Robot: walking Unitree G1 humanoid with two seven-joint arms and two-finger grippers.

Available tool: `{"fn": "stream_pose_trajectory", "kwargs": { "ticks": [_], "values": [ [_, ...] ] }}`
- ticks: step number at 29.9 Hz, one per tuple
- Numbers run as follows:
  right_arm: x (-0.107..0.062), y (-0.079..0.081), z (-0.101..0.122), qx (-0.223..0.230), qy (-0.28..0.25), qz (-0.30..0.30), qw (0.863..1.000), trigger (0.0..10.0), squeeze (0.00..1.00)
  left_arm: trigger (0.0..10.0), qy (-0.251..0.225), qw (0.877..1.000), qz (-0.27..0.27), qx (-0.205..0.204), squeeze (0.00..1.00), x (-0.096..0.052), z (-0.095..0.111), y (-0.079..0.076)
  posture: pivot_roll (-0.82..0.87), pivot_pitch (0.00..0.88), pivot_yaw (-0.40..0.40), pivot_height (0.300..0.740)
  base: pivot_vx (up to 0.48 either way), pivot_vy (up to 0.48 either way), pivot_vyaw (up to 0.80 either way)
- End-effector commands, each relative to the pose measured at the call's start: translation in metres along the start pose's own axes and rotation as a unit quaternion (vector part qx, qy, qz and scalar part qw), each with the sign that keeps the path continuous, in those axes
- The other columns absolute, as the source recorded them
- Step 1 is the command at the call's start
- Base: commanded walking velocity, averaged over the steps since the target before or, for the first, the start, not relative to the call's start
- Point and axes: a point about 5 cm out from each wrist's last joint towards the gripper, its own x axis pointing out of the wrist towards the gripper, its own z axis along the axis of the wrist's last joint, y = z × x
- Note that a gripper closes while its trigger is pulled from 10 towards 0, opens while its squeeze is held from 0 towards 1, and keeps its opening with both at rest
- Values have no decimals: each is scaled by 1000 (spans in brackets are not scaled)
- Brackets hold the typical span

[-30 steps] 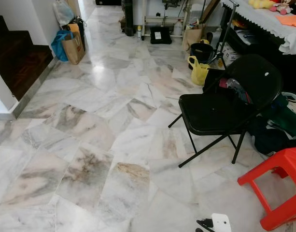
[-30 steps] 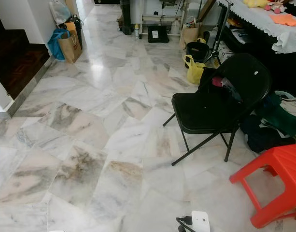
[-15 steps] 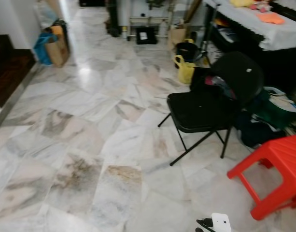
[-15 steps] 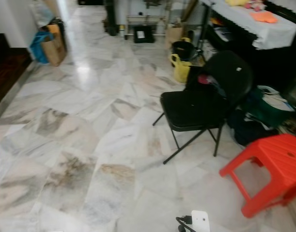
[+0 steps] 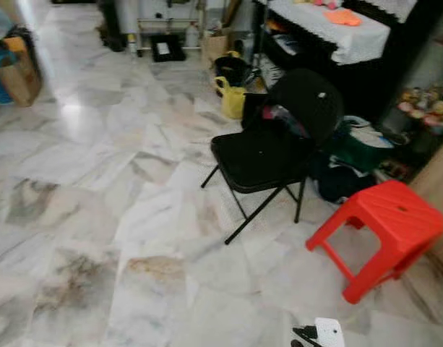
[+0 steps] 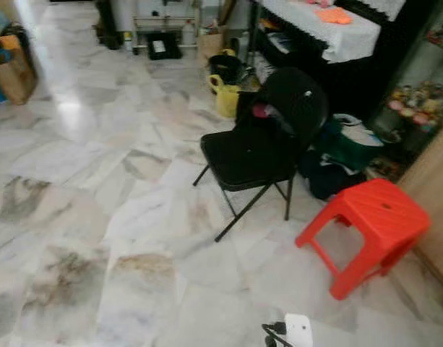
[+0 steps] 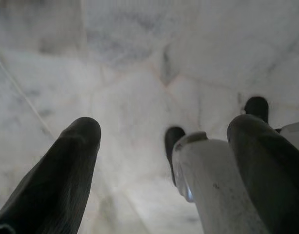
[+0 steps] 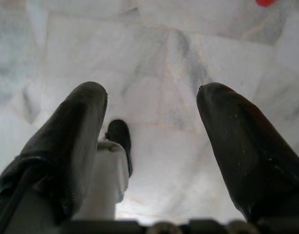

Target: Setting the table

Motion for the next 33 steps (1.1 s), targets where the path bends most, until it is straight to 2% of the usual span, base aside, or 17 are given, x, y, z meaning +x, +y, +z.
{"fn": "stream_pose_trajectory", "kwargs": {
  "ticks": [1,20,21,23,25,26,28,33],
  "values": [
    [3,4,8,47,31,40,998,10000,0,10000,-12,988,50,-144,0,-1,8,29,103,0,-24,740,0,0,-800],
    [3,4,8,47,31,40,998,10000,0,10000,-12,988,50,-144,0,-1,8,29,103,0,-24,740,0,0,-800],
    [5,2,18,34,24,30,999,10000,0,10000,22,995,27,-93,0,-6,-11,28,110,4,-44,740,0,0,-644],
    [6,2,23,30,21,24,999,10000,0,10000,38,996,17,-75,0,-7,-20,24,109,18,-46,740,0,0,-647],
    [6,3,23,29,22,26,999,10000,0,10000,36,996,16,-74,0,-5,-16,17,113,23,-48,740,0,0,-644],
    [6,3,23,29,22,27,999,10000,0,10000,34,997,17,-74,0,-4,-14,18,119,28,-47,740,0,0,-644],
    [6,3,23,26,24,27,999,10000,0,10000,20,996,24,-78,0,-3,-3,30,121,33,-45,740,0,0,-638],
    [6,2,24,30,22,23,999,10000,0,10000,12,997,27,-72,0,-3,3,38,120,41,-37,740,0,0,-638]
  ]
}}
